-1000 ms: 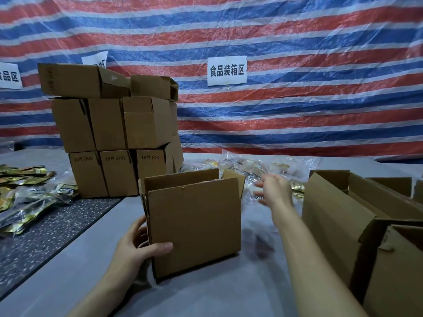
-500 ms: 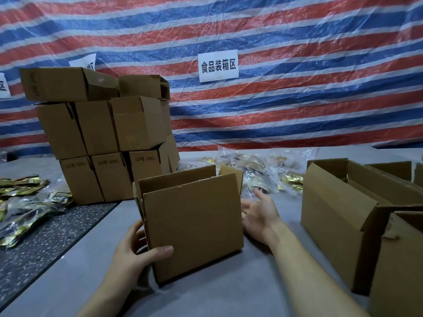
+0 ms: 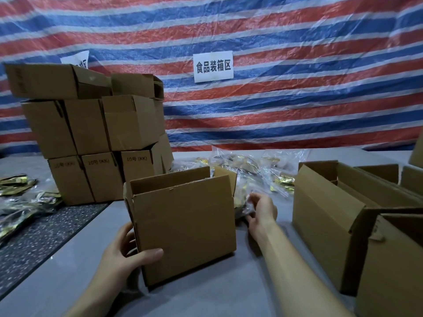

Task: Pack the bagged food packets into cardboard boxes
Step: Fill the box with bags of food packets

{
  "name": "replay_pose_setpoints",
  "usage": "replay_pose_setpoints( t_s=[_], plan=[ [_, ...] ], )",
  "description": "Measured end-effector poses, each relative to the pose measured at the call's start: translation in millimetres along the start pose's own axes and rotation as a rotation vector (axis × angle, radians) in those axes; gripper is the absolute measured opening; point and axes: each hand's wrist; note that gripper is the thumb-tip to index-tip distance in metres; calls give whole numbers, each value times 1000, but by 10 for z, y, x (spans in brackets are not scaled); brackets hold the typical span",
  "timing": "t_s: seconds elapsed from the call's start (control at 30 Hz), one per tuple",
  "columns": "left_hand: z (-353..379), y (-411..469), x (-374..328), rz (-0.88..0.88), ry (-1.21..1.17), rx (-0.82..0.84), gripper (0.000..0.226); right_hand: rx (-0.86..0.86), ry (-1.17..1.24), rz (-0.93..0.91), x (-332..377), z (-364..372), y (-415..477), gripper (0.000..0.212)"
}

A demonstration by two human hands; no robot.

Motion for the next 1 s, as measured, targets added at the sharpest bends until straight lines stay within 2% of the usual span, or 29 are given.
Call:
replay_pose_setpoints(
  t_s=[0.07,0.13,0.27,0.47,0.7,0.8,1.0],
  plan=[
    [2,-11,-4,8,24,9,94,-57,45,29,19,-45,21,13],
    [-2,-13,4,7,37,5,94,-14,60,52,41,-72,30,15],
    [-9,6,13,5,3,-2,87,75,-76,76,75,-24,-13,37],
    [-19,-3,15,19,-1,19,97,247,-400,213,141,-22,-12,9],
    [9,-22,16,47,52,49,78,137,-504,0,203,104,-140,12],
    [-3,-17,21,47,57,60,87,150,-541,-39,273,126,-116,21],
    [-16,-17,43,55,57,85,93,51,-654,-101,389,79,-111,20]
  ],
)
Point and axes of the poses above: each hand's wrist, its own y-axis towards the middle knuckle, its own z-axis out of the palm, x = y × z, and after that the axes turned 7 degrees about -y, right-handed
